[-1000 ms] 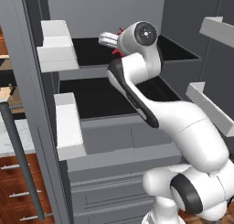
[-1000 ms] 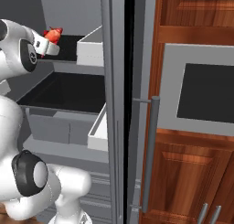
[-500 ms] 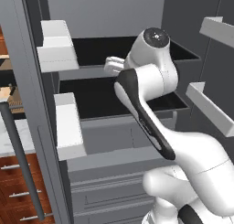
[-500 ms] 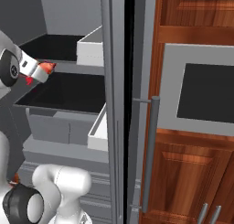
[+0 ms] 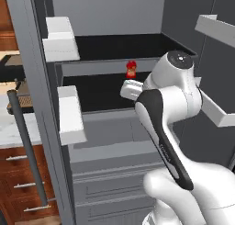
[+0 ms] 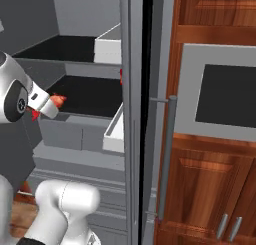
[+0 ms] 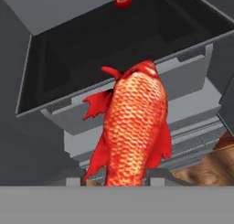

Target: Take the fish out of the fridge, briefly rinse it in the sink, and place it on the tray next to the sink.

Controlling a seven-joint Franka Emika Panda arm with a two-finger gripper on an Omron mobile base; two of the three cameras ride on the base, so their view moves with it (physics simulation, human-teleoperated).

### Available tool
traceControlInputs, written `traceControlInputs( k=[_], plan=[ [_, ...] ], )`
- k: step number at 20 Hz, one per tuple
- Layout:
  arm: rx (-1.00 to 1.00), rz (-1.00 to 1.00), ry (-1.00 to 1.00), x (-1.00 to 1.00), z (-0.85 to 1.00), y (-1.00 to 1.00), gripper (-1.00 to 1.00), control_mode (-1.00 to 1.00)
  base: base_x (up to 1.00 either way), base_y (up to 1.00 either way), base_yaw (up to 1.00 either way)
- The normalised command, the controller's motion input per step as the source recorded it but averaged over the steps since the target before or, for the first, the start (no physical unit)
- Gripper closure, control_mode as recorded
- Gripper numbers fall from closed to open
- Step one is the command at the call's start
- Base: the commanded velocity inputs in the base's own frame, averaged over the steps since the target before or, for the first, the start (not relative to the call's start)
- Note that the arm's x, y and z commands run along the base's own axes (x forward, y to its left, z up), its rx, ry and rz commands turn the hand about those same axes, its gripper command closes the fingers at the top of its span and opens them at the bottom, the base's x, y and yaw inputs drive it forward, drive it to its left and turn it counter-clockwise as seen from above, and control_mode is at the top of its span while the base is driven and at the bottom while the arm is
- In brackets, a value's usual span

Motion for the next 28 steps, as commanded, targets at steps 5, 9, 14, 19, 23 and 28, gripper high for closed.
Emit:
traceControlInputs(
  k=[5,9,14,19,23,28],
  plan=[
    [0.00,0.00,0.00,0.00,0.00,0.00,1.00,1.00,-0.95,0.29,0.54],
    [0.00,0.00,0.00,0.00,0.00,0.00,1.00,1.00,-0.67,0.08,0.77],
    [0.00,0.00,0.00,0.00,0.00,0.00,1.00,1.00,-0.39,0.04,0.86],
    [0.00,0.00,0.00,0.00,0.00,0.00,1.00,1.00,0.53,0.70,0.52],
    [0.00,0.00,0.00,0.00,0.00,0.00,1.00,1.00,1.00,0.69,-0.02],
    [0.00,0.00,0.00,0.00,0.00,0.00,1.00,1.00,1.00,0.69,-0.19]
  ],
)
